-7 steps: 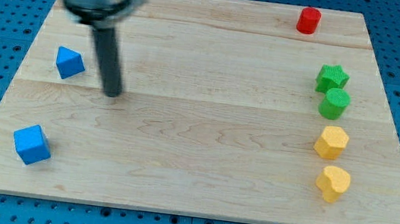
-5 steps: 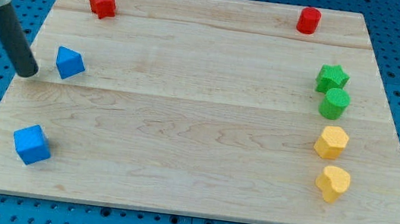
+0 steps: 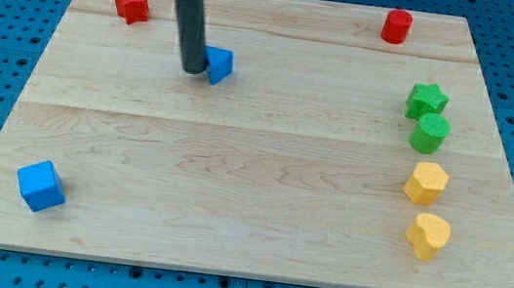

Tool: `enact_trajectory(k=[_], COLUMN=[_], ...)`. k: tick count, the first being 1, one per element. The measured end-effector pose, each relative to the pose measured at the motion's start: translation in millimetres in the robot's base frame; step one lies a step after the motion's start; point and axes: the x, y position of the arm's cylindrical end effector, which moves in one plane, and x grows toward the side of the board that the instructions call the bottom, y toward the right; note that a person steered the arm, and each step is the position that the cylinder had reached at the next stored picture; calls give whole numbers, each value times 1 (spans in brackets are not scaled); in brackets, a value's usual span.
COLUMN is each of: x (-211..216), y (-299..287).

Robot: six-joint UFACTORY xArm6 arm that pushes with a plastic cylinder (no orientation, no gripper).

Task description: Move blue triangle diagonal to red circle

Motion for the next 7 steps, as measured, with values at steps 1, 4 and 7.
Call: enact_trajectory(k=[1,4,7], x=[-4,-62,-86], y=[45,129,180])
